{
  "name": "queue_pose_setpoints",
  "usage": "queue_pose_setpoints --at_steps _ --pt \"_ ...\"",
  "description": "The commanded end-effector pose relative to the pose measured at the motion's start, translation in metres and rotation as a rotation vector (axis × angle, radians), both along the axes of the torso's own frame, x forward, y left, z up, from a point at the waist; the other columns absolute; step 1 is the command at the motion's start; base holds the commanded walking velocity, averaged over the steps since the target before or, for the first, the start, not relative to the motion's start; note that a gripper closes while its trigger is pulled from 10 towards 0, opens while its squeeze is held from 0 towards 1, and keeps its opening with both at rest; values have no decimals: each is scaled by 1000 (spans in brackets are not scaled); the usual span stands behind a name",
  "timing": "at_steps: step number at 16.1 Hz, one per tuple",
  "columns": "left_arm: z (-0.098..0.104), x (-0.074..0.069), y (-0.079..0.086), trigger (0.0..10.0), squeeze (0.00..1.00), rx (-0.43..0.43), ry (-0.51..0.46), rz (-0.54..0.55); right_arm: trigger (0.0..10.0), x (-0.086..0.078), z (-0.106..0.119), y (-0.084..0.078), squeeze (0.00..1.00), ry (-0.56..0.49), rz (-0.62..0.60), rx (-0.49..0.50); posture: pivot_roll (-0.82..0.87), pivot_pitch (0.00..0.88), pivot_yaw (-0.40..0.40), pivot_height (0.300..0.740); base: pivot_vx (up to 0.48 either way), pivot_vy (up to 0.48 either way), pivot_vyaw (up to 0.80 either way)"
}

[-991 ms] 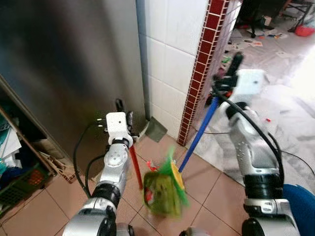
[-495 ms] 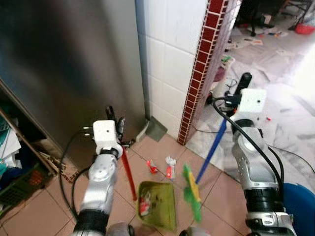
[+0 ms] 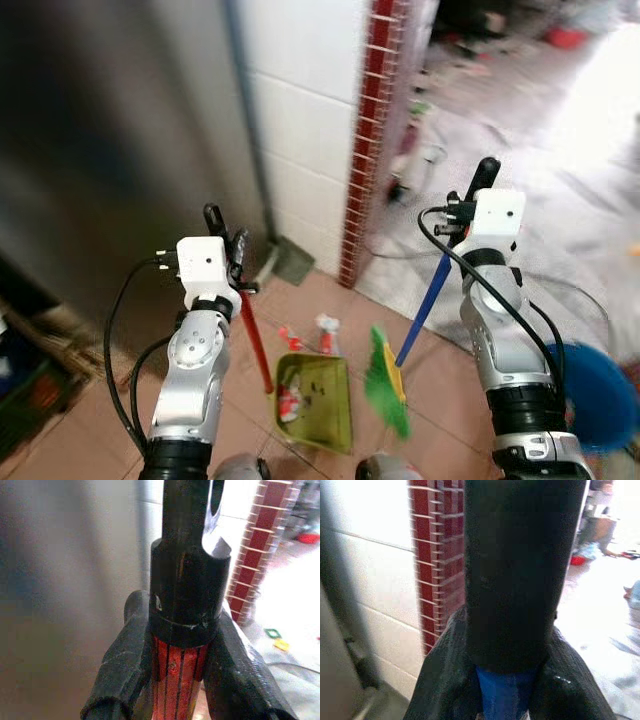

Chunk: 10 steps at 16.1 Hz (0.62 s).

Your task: Sweep floor

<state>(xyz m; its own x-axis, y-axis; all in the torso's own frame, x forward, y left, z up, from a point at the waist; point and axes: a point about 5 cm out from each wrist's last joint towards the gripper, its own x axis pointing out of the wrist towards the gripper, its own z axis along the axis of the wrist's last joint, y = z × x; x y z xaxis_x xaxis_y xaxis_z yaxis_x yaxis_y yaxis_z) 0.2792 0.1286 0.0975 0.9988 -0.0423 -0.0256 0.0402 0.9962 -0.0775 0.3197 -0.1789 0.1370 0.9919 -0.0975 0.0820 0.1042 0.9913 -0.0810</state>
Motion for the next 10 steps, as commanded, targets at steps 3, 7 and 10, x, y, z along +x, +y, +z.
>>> queue_pose_setpoints --at_steps 3,7,10 --pt "11 0 -5 10000 0 -13 -29 -25 10000 -1 -8 -6 0 38 -33 11 -113 0 39 740 0 0 -800" --pt "14 1 -5 10000 0 -29 -18 -21 10000 -1 -10 -8 0 49 -32 3 -118 0 35 740 0 0 -800" --pt "14 3 -5 10000 0 -38 -11 -15 10000 0 -12 -9 0 60 -29 12 -121 0 33 740 0 0 -419"
